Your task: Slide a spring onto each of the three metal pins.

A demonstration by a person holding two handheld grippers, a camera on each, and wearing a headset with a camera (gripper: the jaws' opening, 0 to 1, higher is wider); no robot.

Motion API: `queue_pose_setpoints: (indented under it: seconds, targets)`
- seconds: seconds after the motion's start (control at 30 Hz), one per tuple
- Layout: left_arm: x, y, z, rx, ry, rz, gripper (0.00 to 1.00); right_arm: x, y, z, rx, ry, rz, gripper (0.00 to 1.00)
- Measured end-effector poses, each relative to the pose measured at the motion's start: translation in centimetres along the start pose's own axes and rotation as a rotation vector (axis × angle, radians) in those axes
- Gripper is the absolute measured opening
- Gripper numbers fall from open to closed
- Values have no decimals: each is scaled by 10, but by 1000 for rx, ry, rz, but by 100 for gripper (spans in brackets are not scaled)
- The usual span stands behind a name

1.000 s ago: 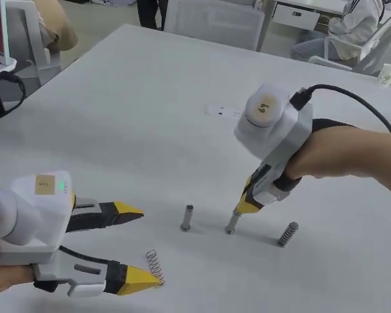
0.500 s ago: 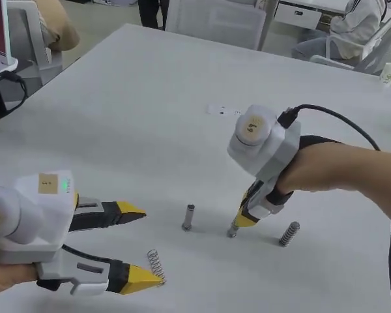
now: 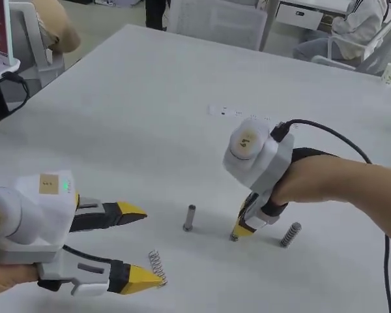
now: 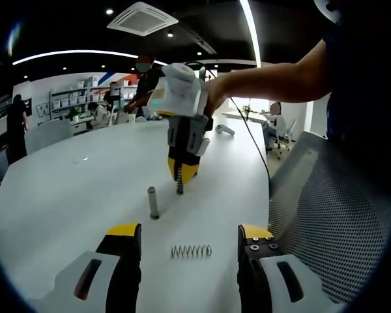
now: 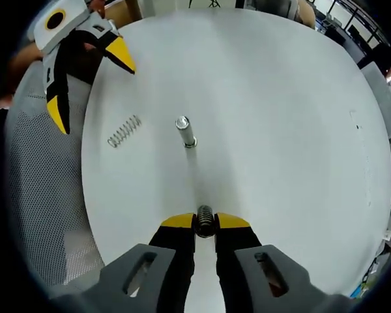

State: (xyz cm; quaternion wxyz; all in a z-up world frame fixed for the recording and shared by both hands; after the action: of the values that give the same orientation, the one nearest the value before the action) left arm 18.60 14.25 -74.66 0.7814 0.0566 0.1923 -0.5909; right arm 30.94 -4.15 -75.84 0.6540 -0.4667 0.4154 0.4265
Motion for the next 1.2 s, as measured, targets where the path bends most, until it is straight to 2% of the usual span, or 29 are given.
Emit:
queue_pose_setpoints:
  seconds: [0.37,0.73,0.97,1.2]
  targets:
    - [0,0,0,0,0,-1,55,0,1,-2,9,-10,-5,10]
    - [1,1,-1,-2,1,-4,55,-8,-1,-6,39,-44,-24,16]
    - [2,2,-2,-3,3,-6,55,-15,-1,-14,62,-45,-41,18]
    - [3,1,0,2,0,-8,55,-18,7,-25,83,-46,-39,18]
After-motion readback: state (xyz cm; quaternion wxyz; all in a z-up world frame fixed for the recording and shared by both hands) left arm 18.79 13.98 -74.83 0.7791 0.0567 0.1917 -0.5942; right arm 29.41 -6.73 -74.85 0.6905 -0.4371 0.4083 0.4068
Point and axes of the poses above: the centre of the closed fingertips' face, and the gripper's own axes: x roughly forward along the fingers, y roughly to its left, z roughly out of its top, the point moved 8 cm from there along -x, roughly backward along the fingers, and after that the axes turned 15 degrees about -z, right-handed, at the moved point
